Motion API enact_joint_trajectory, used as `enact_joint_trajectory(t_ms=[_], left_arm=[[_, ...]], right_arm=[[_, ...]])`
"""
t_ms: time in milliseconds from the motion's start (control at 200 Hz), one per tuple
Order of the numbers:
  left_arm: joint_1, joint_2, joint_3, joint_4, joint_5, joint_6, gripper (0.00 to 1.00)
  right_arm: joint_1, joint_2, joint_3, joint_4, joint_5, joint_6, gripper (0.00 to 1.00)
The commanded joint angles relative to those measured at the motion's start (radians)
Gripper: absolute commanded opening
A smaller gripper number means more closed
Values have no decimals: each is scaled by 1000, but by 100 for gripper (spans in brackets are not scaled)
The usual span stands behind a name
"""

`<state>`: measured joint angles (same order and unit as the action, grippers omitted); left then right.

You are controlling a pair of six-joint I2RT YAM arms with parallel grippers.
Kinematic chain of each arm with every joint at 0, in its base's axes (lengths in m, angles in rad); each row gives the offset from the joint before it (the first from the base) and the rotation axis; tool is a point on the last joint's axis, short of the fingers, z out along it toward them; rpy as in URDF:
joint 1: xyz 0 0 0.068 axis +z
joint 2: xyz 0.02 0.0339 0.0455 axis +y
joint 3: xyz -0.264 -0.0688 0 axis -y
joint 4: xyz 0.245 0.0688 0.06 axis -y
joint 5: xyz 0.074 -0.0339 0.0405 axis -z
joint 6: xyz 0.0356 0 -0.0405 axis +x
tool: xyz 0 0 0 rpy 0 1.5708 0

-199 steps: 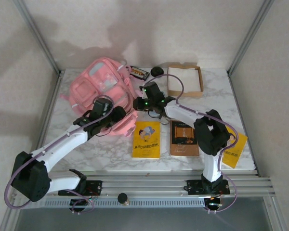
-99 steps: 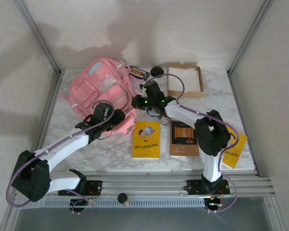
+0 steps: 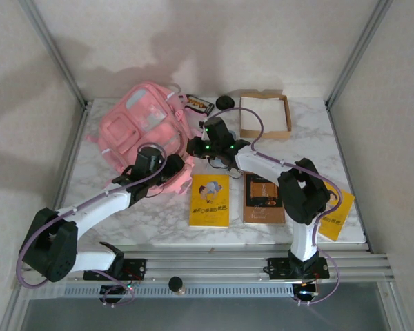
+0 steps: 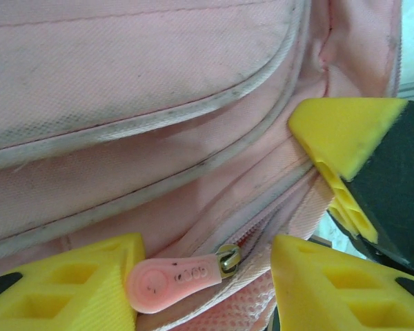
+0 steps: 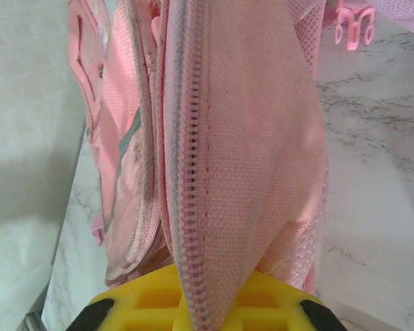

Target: Pack books, pencil case, and school supplies into a backpack

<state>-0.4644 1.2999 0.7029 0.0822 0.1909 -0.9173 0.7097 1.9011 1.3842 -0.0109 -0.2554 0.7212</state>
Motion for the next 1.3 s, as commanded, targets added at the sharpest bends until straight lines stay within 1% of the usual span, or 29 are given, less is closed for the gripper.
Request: enact_joint_trajectory(t_ms=[0,55,150,280,386,491,571,661,726,846,921,1006,1127,1162,1297], left_arm=[[6,0,-4,44,10,16,48],[7,-8,-13,57,-1,7,46],[17,-8,-21,67,-28,-15,46],[30,-1,-31,113,-49,-29,43],[36,17,-32,141,-38,-40,39],[36,18,-39,156,-40,-54,37],[37,24,-45,176,-32,-68,33],[36,29,-47,192,-28,-73,30],[36,27,-48,185,-34,-67,27],[36,30,-51,170,-53,-63,18],[36,33,-56,175,-55,-61,14],[36,28,-49,144,-85,-51,6],[36,25,-49,124,-99,-41,2],[36,23,-50,118,-99,-40,0],[37,-23,-76,68,-127,-44,0]], right_arm=[[13,-69,16,145,8,-1,0],[12,-68,19,145,6,-3,0],[12,-67,22,143,9,-8,0],[11,-68,22,144,11,-11,0],[11,-67,24,145,11,-7,0],[11,-66,25,146,9,-8,0],[11,-65,27,143,11,-11,0],[11,-65,28,143,16,-12,0],[11,-64,29,140,20,-11,0],[11,-63,29,140,25,-11,0],[11,-61,30,135,31,-11,0],[10,-62,30,136,32,-8,0],[5,-67,33,129,50,5,0],[4,-69,35,127,52,11,0],[-11,-67,49,97,92,68,0]])
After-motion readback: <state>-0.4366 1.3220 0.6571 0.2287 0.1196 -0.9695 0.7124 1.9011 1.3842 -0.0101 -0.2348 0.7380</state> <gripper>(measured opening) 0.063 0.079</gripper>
